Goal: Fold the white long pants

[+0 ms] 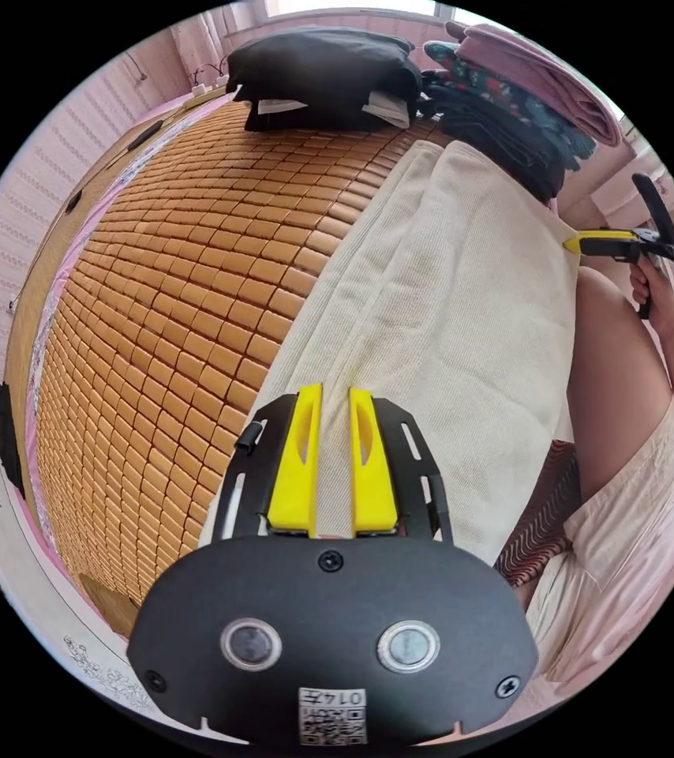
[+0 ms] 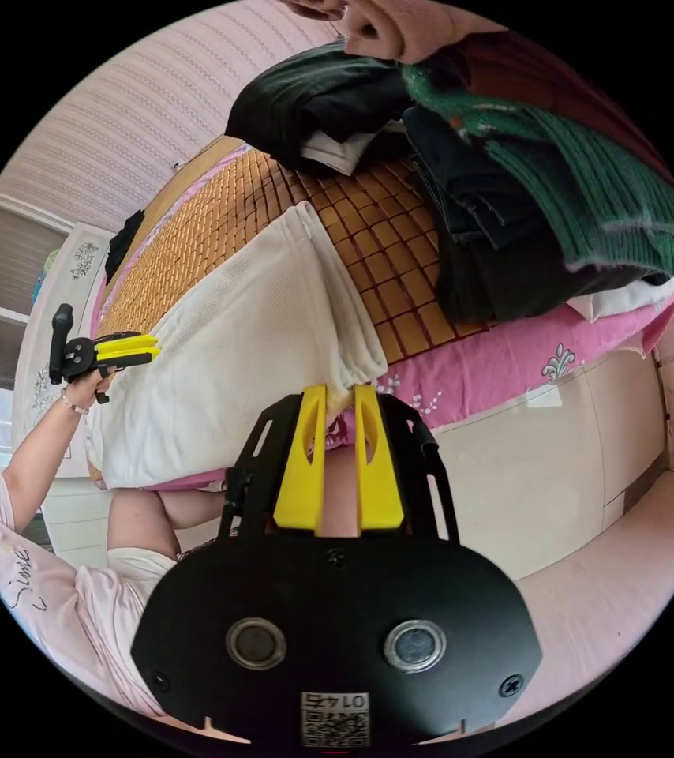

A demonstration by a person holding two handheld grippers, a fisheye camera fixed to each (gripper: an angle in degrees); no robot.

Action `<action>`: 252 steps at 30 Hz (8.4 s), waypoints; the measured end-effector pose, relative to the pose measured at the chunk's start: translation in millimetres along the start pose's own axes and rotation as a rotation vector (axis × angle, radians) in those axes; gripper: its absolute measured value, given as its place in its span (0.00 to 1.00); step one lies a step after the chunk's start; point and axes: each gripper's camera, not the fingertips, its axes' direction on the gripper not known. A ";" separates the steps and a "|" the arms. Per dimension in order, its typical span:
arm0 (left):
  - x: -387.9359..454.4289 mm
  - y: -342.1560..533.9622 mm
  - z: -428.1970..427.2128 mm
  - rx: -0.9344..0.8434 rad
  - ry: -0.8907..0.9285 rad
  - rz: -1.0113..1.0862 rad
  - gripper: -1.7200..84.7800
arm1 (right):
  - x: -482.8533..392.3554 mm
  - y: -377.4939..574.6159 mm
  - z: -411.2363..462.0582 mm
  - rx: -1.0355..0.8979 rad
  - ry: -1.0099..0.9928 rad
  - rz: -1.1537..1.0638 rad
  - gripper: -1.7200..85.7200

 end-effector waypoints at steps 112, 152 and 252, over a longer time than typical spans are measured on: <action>-80.4 428.2 -16.8 0.203 -0.149 -0.600 0.03 | -474.4 -235.0 531.1 -0.340 0.116 -0.996 0.04; 104.1 455.0 38.6 0.363 0.186 -0.523 0.01 | -426.9 -247.4 541.6 -0.059 0.461 -0.847 0.03; 156.3 405.0 2.2 0.536 0.472 -0.597 0.01 | -190.7 -113.5 -17.7 0.516 -0.785 -0.934 0.08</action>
